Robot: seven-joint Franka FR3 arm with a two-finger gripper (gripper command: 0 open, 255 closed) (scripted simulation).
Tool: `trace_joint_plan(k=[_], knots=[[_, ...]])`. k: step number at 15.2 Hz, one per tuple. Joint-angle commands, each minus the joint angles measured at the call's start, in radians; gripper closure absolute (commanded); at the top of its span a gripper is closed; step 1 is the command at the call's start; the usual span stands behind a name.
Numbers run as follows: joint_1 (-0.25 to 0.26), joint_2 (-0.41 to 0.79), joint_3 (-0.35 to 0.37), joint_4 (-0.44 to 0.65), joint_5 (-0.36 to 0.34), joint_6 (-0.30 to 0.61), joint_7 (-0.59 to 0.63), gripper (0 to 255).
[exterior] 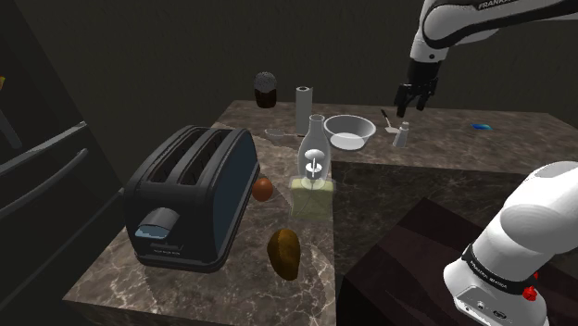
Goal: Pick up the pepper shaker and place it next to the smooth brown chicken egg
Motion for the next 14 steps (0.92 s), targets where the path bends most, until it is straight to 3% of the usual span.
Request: trace_joint_plan(k=[1,8,14], knots=[[-0.009,0.056,-0.03,0.011,-0.012,0.051,-0.029,0],[-0.033,0.271,-0.131,0.079,-0.015,0.216,-0.133,0],[-0.055,0.482,-0.202,0.185,0.044,0.331,-0.244,0]])
